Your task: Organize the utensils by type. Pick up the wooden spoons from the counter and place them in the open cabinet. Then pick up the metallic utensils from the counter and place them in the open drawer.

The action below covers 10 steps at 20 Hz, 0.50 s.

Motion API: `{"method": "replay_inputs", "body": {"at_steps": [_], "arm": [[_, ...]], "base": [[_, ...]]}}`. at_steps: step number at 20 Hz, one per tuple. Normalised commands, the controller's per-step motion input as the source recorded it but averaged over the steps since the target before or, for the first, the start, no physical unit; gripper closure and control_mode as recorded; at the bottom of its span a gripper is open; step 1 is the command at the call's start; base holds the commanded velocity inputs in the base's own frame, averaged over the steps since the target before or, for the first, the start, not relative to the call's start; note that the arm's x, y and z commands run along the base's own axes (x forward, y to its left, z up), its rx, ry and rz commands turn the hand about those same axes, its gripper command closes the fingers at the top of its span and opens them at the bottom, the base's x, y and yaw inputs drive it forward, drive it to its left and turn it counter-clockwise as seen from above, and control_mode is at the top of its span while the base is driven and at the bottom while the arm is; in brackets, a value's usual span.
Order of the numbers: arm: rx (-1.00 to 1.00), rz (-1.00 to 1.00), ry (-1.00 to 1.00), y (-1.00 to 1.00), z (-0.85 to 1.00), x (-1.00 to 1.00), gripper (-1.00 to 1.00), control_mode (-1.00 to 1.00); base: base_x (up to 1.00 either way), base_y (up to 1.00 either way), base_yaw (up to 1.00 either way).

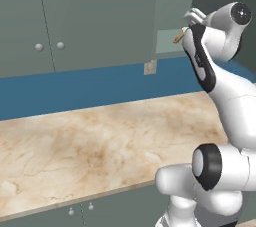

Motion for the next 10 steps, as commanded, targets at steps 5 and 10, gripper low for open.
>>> {"method": "replay_inputs", "body": {"at_steps": [5, 10], "arm": [[-0.01, 0.05, 0.21, 0.13, 0.0, -0.98, -1.0, -1.0], [-0.07, 0.06, 0.25, 0.39, 0.0, -0.68, -1.0, -1.0]], "base": [[0.0, 0.0, 0.0], [0.0, 0.0, 0.0]]}}
